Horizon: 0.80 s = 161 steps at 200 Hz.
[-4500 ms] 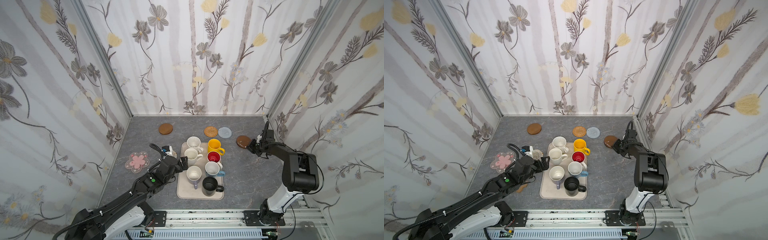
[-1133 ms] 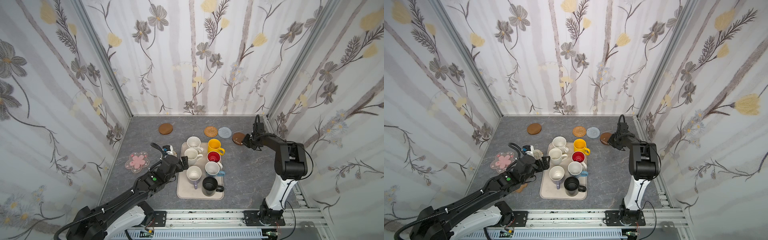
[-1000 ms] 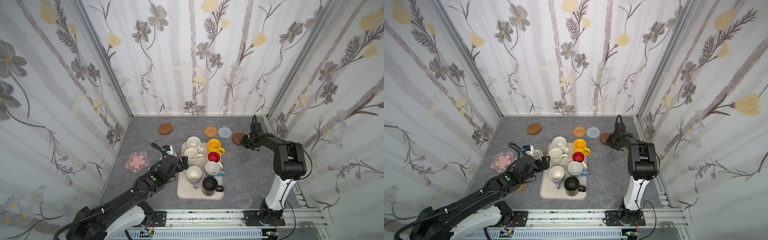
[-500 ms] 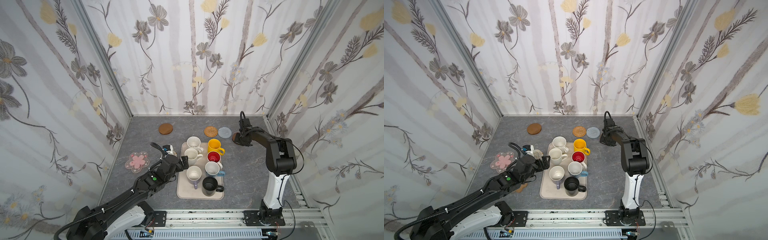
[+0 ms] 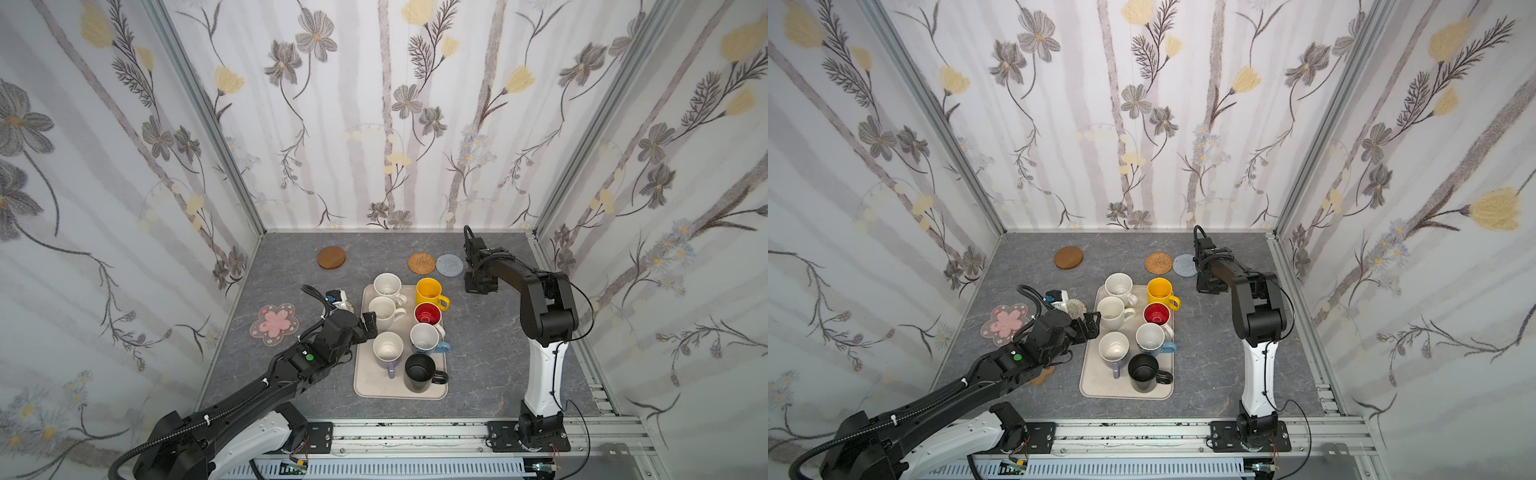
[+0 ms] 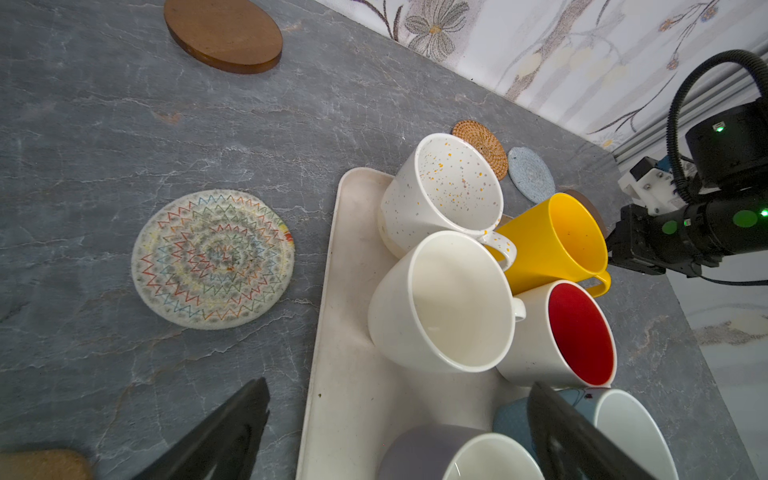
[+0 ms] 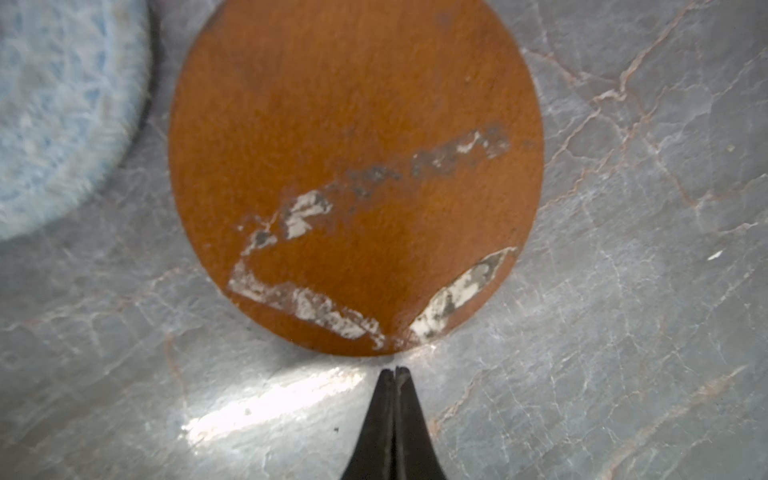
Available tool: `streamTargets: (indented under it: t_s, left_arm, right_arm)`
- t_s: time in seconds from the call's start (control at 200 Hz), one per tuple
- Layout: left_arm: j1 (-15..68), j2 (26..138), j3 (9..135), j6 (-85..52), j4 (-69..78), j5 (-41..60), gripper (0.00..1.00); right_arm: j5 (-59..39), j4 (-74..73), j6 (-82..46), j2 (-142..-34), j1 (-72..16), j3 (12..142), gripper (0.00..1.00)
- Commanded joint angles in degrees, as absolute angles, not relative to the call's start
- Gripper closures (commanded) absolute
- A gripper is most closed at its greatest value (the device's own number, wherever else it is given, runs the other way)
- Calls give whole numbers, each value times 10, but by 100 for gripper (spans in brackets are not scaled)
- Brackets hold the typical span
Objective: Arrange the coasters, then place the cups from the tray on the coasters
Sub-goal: 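Nudge the brown coaster with the right gripper against the light blue coaster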
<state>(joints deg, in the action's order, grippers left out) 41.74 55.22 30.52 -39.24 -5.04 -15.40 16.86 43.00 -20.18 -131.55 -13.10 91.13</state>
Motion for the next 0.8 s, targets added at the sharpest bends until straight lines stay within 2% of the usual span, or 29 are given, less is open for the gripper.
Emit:
streamTargets:
  t_s: [0.0, 0.415, 0.799]
  left_arm:
    - [417, 555, 309, -395, -51, -167, 0]
    - [417, 556, 308, -396, -51, -168, 0]
    - [416, 577, 320, -394, -52, -176, 0]
  right_arm:
    - [215, 468, -176, -1330, -141, 933, 100]
    - [206, 538, -138, -1415, -139, 1076, 99]
    - [219, 559, -129, -1450, -134, 1151, 100]
